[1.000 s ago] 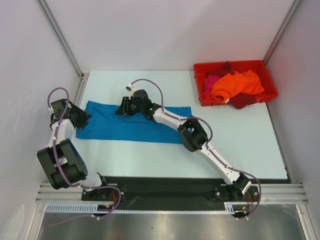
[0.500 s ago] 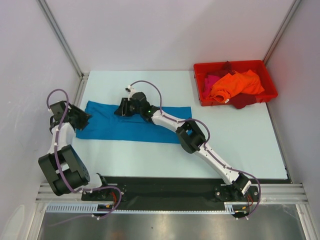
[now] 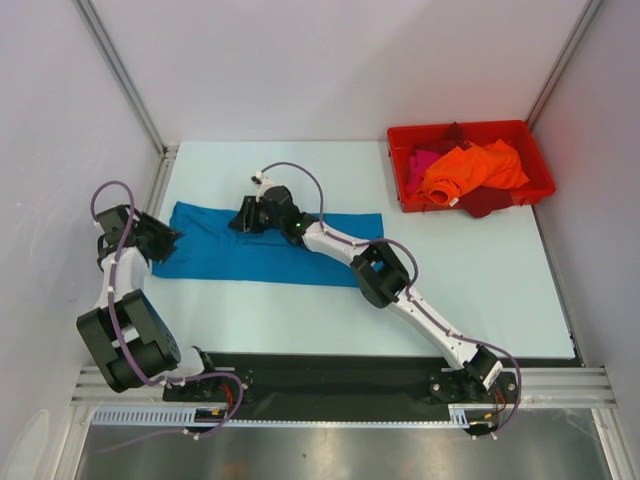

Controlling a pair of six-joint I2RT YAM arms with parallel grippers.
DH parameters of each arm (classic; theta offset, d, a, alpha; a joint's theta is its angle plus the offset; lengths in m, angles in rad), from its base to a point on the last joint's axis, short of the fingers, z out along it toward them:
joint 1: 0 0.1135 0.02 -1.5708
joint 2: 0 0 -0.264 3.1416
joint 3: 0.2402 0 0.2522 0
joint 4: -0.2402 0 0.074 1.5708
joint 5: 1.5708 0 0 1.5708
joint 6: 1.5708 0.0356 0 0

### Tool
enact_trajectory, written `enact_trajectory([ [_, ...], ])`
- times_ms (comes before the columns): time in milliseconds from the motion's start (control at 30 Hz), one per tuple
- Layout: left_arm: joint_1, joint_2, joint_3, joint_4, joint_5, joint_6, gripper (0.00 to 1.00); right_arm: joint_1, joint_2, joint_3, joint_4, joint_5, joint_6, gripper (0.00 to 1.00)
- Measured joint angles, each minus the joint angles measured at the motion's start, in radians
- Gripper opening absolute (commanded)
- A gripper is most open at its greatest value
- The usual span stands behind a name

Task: Fold and stack the t-shirts
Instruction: Fold the tshirt

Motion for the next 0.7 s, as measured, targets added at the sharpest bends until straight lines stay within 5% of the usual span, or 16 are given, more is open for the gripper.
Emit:
enact_trajectory([
  [400,0.014,0.000,-0.018,0.007,0.003,0.002,0.50,0.000,0.038,0.042,0.018,0.003,0.011,0.13],
  [700,0.043,0.014,-0.018,0.013,0.001,0.009,0.49,-0.021,0.030,0.019,0.011,-0.017,0.010,0.05],
])
